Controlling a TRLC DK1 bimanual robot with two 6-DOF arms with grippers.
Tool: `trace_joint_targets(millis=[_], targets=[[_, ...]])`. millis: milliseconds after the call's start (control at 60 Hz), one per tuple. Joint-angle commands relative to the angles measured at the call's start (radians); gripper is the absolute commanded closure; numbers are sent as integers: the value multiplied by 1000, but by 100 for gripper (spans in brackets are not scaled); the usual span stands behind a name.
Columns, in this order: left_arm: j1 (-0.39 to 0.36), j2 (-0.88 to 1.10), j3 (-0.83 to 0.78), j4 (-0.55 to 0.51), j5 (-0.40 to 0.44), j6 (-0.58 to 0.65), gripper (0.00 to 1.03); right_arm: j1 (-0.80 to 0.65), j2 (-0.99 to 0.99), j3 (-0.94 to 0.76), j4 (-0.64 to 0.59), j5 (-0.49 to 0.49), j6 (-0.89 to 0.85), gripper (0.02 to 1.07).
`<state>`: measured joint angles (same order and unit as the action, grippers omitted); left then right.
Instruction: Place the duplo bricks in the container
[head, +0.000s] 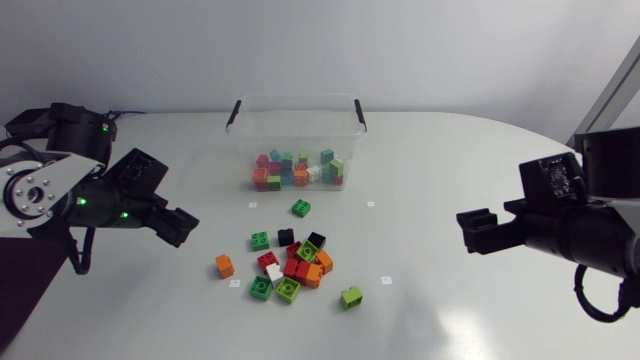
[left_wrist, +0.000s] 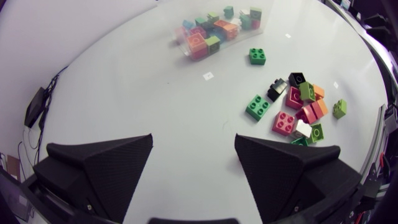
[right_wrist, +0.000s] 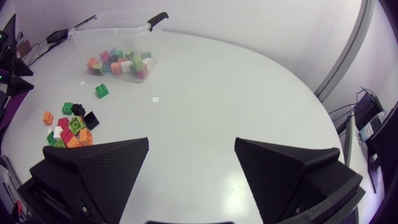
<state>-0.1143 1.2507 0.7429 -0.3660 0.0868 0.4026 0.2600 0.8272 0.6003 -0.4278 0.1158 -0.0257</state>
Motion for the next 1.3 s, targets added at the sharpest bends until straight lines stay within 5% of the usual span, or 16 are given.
trace_joint_targets(millis=[0, 267, 550, 1283], targets=[[5, 65, 65, -19, 30, 74, 11, 7, 33, 30, -34, -36, 9, 7], [70, 220, 263, -195, 136, 252, 11, 7, 167, 98, -146, -93, -92, 7], [27, 257, 193, -238, 177, 432, 12, 48, 316, 148, -172, -148, -125, 7], [-125, 363, 88, -217, 168, 429, 28, 318, 454, 174, -190, -16, -86, 7]])
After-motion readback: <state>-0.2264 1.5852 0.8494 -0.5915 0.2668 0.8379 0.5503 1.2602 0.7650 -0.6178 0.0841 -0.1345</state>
